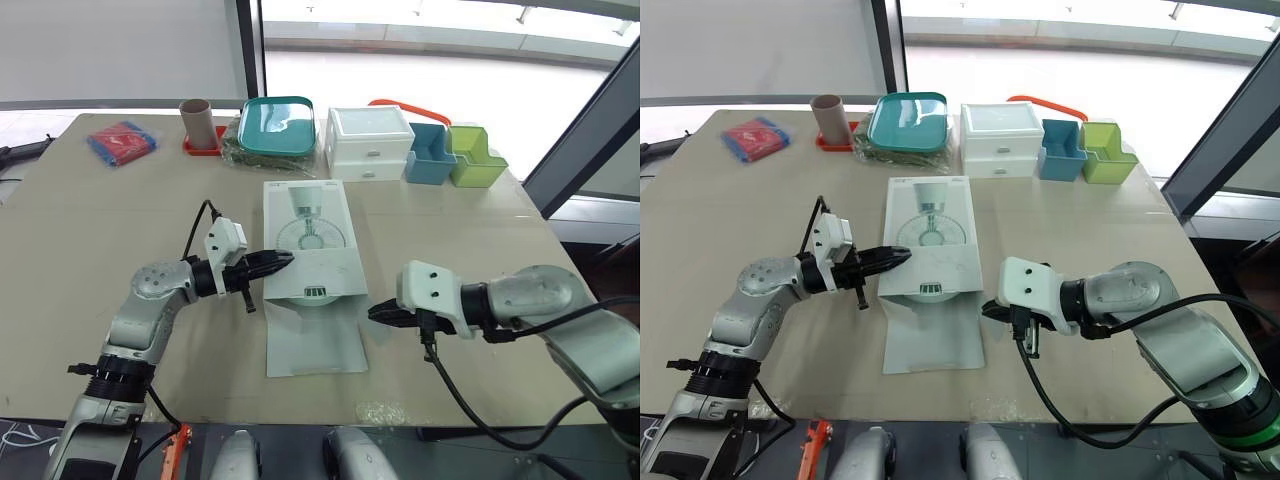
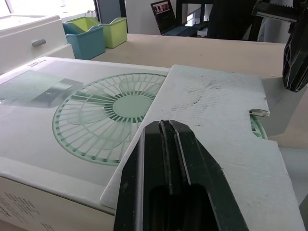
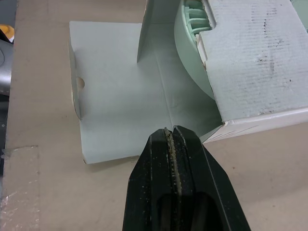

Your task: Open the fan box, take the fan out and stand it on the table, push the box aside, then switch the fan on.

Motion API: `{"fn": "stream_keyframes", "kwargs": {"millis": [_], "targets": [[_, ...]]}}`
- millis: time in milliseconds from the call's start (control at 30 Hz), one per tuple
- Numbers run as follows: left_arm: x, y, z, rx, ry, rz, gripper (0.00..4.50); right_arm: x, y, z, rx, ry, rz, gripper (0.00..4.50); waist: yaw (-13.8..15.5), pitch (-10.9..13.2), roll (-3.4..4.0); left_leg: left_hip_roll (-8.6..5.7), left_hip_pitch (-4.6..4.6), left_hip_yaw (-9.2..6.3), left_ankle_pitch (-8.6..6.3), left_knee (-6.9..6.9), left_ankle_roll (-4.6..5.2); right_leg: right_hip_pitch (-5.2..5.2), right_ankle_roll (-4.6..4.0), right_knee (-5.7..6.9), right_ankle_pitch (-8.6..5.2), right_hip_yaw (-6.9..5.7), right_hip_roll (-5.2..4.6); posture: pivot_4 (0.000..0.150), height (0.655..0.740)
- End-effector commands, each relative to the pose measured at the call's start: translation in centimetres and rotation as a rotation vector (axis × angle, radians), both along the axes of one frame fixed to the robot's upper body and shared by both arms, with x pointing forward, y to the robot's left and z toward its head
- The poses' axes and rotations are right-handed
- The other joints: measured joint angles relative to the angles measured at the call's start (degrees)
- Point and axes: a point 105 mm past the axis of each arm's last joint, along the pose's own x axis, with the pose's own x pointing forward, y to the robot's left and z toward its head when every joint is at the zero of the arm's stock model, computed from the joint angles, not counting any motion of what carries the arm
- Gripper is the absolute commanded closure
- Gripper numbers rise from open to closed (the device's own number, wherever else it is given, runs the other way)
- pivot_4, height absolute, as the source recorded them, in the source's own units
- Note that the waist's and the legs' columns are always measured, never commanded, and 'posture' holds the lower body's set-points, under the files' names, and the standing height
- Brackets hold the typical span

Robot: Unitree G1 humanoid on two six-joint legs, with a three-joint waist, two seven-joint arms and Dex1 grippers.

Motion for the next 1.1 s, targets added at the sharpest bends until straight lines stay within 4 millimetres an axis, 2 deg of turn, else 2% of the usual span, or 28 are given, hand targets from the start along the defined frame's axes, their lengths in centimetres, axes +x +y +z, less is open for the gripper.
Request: {"fn": "stream_keyframes", "kwargs": {"millis": [33, 233, 567, 833, 1100], "targets": [[-0.1, -0.2, 0.0, 0.015, -0.009, -0.008, 4.31, 0.2, -0.9, 0.2, -0.044, -0.022, -0.016, 4.44, 0.01, 0.00, 0.00, 0.00, 0.00, 0.00, 0.00, 0.00, 0.00, 0.00, 0.00, 0.00, 0.00, 0.00, 0.00, 0.150, 0.7400], [-0.1, -0.1, -0.1, 0.019, -0.007, -0.004, 4.31, 0.9, -1.0, -1.0, -0.055, -0.037, -0.043, 4.44, -0.01, 0.00, 0.00, 0.00, -0.01, 0.00, 0.00, 0.00, 0.00, -0.01, 0.00, 0.00, 0.00, 0.00, 0.00, 0.150, 0.7400], [-0.1, 0.1, -0.1, 0.023, -0.010, 0.004, 4.31, 2.8, 0.2, -0.6, 0.056, -0.059, -0.127, 4.44, -0.02, 0.00, 0.01, 0.01, -0.01, -0.02, 0.00, 0.01, 0.00, 0.00, -0.02, 0.00, 0.01, -0.01, 0.01, 0.150, 0.7400], [-0.1, 0.2, -0.1, 0.023, -0.012, 0.007, 4.31, 3.6, -0.5, -1.2, 0.029, -0.082, -0.158, 4.44, -0.03, 0.00, 0.01, 0.01, -0.01, -0.01, 0.00, 0.01, 0.00, -0.01, -0.03, 0.01, 0.02, -0.01, 0.01, 0.150, 0.7400], [-0.2, 0.2, -0.3, 0.030, -0.010, 0.008, 4.31, 3.9, -0.2, -0.9, 0.063, -0.080, -0.161, 4.44, -0.04, 0.00, 0.02, 0.01, -0.01, -0.01, 0.00, 0.02, 0.00, -0.01, -0.03, 0.01, 0.02, -0.01, 0.01, 0.150, 0.7400]]}}
